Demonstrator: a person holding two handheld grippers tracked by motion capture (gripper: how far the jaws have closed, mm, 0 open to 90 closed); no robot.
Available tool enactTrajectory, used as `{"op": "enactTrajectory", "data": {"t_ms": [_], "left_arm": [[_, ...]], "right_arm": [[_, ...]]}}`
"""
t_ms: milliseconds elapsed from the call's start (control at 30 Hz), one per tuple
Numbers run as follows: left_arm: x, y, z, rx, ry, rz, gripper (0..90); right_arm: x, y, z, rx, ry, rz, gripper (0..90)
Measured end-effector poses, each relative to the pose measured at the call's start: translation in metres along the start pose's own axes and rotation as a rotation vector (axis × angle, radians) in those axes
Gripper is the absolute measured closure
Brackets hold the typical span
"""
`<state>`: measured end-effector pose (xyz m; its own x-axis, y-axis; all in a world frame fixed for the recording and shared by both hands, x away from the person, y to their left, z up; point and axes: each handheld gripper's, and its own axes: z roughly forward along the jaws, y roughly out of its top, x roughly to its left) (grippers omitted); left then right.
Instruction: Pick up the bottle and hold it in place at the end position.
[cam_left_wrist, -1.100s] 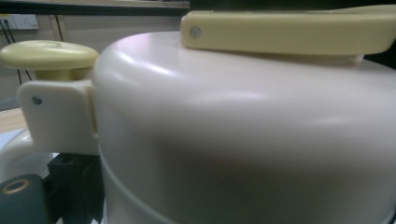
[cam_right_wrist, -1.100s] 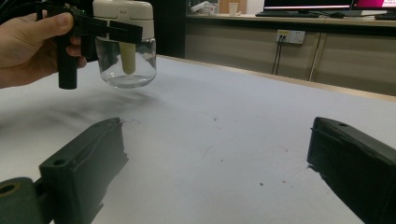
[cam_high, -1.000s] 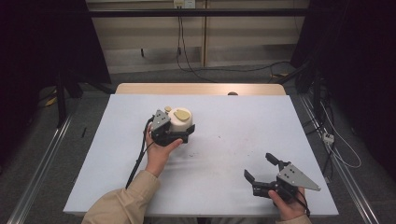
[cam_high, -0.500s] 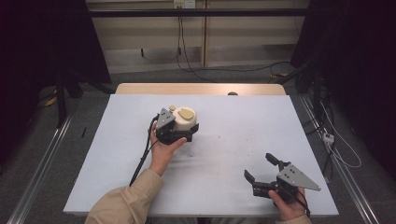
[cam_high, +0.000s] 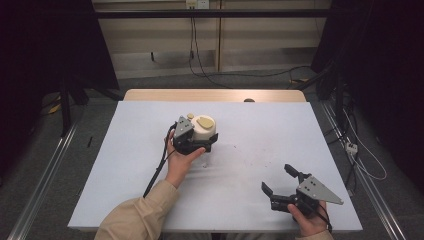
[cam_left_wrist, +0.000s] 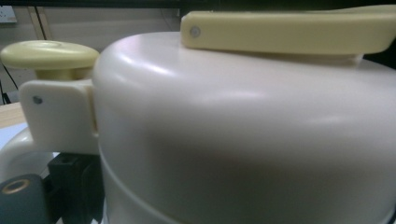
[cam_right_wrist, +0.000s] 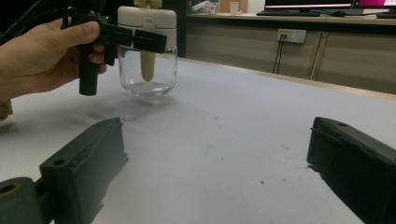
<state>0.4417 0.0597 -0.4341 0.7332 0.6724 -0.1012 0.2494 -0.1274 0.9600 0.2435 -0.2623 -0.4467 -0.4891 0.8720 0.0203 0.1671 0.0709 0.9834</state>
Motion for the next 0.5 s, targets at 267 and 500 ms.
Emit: {"op": "enactTrajectory", "data": {"t_ms": [267, 500], "left_arm": [[-0.002, -0.001, 0.007, -0.003, -0.002, -0.004, 6.3], [-0.001, -0.006, 0.014, 0.012, -0.006, -0.015, 6.3]], "right_arm": [[0.000, 0.000, 0.000, 0.000, -0.001, 0.004, 3.8], [-0.001, -0.001, 0.001, 0.006, -0.002, 0.007, 3.8]]}}
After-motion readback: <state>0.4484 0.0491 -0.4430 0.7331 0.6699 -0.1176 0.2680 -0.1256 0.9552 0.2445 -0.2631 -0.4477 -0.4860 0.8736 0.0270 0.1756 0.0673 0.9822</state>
